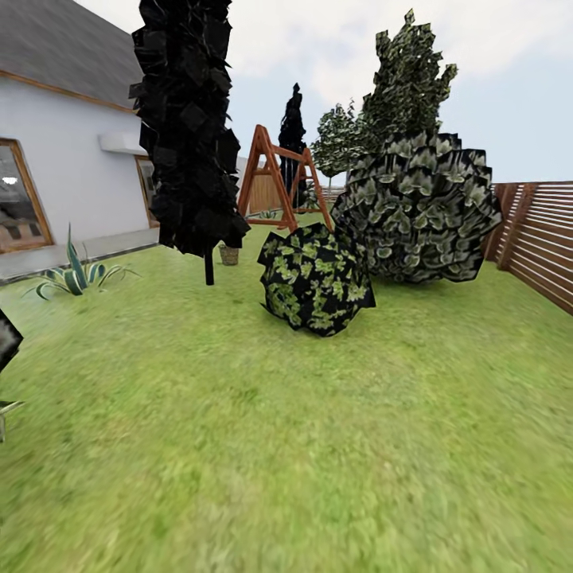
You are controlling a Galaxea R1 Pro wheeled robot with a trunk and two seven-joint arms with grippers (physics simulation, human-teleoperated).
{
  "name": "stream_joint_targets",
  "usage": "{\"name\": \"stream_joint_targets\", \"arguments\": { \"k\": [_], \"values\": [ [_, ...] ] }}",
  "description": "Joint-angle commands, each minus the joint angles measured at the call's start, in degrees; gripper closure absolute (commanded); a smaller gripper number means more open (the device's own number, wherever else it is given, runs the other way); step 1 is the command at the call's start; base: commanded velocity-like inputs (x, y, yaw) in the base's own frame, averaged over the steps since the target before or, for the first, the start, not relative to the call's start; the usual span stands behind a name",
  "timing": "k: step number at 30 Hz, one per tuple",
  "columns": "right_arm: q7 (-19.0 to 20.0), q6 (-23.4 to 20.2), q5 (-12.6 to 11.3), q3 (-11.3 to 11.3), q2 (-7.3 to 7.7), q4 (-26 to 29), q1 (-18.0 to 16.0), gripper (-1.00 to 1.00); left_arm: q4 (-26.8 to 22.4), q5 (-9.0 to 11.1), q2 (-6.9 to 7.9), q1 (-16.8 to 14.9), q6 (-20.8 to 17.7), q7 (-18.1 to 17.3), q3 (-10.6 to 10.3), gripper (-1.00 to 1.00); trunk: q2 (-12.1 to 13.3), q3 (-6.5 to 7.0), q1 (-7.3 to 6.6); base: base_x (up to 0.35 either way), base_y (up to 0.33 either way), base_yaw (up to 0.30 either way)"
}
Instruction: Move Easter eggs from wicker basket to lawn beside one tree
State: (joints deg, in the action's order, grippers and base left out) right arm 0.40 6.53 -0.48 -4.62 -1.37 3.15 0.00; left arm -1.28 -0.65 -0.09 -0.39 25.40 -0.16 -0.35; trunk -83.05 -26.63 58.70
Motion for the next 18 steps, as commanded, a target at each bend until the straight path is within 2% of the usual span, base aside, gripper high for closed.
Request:
{"name": "stream_joint_targets", "arguments": {
  "k": [1, 8, 18],
  "values": [
    [0.04, 0.19, -0.05, -0.43, -0.02, 0.02, 0.00, -1.00, 0.05, -0.06, 0.00, -0.04, 0.18, -0.02, -0.01, -1.00, -0.02, -0.05, 0.03, 0.328, 0.000, 0.220],
    [0.04, 0.22, -0.05, -0.45, 0.01, 0.02, 0.00, -1.00, 0.05, -0.06, 0.00, -0.05, 0.18, -0.02, -0.01, -1.00, -0.02, -0.05, 0.03, 0.328, 0.000, 0.210],
    [0.04, 0.18, -0.05, -0.40, -0.02, 0.02, 0.00, -1.00, 0.05, -0.06, 0.00, -0.05, 0.19, -0.02, 0.00, -1.00, -0.02, -0.05, 0.03, 0.328, 0.000, 0.058]
  ]
}}
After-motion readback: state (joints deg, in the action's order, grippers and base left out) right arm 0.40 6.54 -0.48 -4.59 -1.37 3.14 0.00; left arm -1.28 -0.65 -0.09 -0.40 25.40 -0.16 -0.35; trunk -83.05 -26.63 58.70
